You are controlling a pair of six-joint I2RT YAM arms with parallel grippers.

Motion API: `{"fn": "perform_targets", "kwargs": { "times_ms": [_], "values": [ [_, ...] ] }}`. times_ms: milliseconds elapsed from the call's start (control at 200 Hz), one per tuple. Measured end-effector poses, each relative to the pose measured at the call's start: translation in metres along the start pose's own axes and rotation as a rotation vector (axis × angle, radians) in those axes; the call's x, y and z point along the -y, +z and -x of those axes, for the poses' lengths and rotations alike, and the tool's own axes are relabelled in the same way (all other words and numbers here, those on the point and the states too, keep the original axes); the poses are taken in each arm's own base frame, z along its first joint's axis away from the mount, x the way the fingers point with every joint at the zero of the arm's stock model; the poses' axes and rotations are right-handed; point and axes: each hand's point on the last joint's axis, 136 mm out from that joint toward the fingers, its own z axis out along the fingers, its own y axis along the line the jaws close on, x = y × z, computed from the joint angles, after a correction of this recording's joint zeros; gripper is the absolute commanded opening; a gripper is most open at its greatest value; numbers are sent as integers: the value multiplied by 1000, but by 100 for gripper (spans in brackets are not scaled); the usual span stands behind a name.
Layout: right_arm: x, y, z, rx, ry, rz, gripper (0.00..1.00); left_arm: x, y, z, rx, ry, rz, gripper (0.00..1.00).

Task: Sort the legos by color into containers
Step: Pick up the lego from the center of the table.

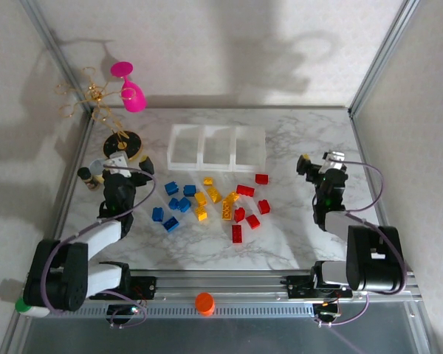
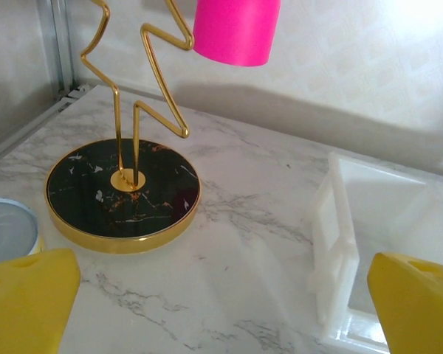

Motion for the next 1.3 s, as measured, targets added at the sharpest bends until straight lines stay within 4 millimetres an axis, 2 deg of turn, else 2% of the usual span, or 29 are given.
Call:
{"fn": "perform_targets", "kwargs": {
  "times_ms": [125,195,280,411,601,881,1121,1302],
  "values": [
    [2,-11,12,-22,91,-27,99,2,-13,21,20,-95,-2,100],
    [4,-19,10,-52,162,-38,99,0,-17,30,23,-181,15,100],
    [3,-30,5,-98,247,-36,99,-8,-19,31,6,-283,60,100],
    [-10,-41,-3,-164,327,31,99,-12,-20,14,-74,-356,86,100],
    [-27,-53,-31,-324,343,81,99,-1,-27,-15,-222,-394,62,100],
    [-78,-70,-34,-474,291,207,99,48,-57,-25,-313,-365,-93,100],
    [-126,-95,-69,-668,219,277,99,72,-79,-35,-387,-343,-190,100],
    [-170,-117,-90,-777,115,310,99,93,-98,-53,-479,-320,-265,100]
  ]
}}
